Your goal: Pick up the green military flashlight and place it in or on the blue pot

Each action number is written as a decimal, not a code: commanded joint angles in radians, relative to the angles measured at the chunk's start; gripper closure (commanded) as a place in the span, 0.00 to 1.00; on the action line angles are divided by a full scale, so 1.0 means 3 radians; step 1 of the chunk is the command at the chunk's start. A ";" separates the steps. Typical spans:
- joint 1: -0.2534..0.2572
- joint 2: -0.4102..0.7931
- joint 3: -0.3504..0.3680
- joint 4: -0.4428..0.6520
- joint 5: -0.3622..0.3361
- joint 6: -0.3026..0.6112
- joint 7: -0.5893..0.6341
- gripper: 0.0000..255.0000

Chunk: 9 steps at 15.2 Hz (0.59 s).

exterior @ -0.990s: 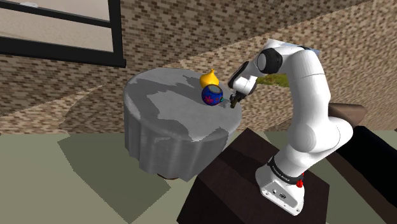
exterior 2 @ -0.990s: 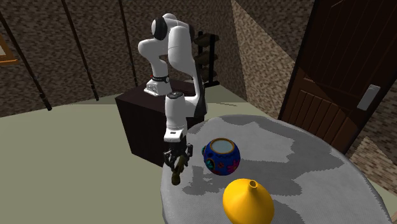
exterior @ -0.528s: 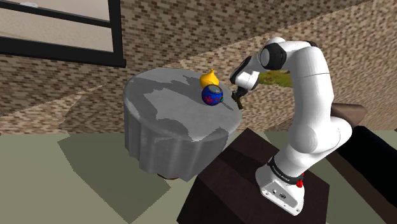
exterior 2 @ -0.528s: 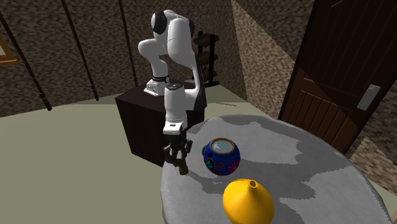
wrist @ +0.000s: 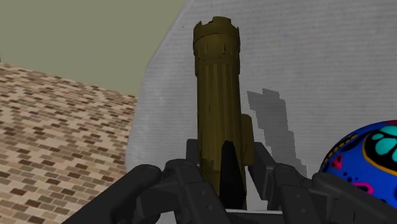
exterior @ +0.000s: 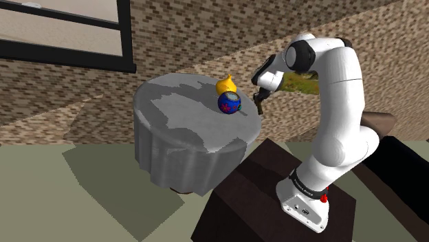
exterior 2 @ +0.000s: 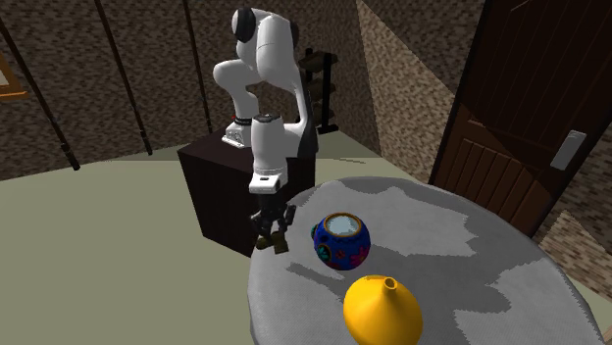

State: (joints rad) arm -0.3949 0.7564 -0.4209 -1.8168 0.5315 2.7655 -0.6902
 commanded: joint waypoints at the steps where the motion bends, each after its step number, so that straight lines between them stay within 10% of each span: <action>1: 0.0033 -0.0066 -0.0045 -0.0022 -0.0032 -0.0050 0.0021 1.00; 9: 0.0173 -0.0326 -0.0231 -0.0088 -0.0178 -0.0264 0.0121 1.00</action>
State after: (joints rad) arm -0.3485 0.6678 -0.4830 -1.8412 0.4840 2.6946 -0.6580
